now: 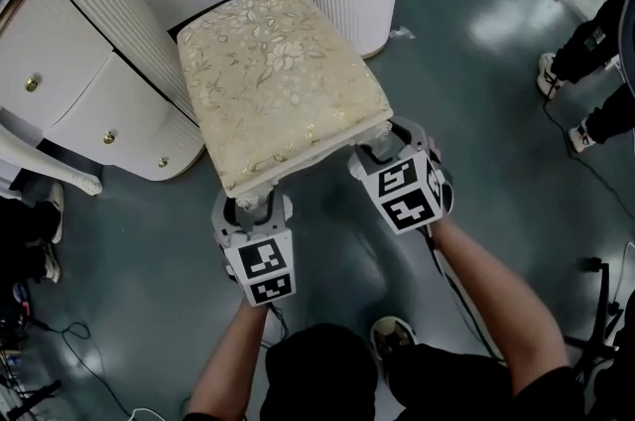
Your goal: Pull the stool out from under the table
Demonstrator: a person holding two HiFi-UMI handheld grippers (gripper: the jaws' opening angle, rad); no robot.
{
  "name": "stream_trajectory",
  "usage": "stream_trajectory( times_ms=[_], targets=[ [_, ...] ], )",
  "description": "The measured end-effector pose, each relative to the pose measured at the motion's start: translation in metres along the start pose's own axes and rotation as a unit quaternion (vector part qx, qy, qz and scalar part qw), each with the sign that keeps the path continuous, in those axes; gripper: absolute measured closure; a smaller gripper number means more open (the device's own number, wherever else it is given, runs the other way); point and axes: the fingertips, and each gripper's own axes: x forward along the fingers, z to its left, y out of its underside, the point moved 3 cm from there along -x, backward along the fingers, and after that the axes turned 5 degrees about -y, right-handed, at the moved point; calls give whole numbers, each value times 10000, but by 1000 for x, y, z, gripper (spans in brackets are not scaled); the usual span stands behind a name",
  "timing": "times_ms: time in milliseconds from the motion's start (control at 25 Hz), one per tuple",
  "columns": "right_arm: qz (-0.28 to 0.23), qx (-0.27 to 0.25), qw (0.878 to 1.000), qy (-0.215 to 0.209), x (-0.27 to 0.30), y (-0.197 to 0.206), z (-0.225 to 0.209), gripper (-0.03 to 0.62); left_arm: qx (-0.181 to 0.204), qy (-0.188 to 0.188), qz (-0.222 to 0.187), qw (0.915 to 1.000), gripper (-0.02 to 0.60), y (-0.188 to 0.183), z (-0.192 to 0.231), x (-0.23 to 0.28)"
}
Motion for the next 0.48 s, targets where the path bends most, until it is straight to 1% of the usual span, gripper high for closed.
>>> stream_trajectory(
  times_ms=[320,480],
  targets=[
    [111,57,9999,1,-5,-3,1,335,-8,32,50,10000,293,-3,2,-3],
    [200,72,9997,-96,-9,-2,2,335,-25,57,202,9998,293,-3,1,-6]
  ],
)
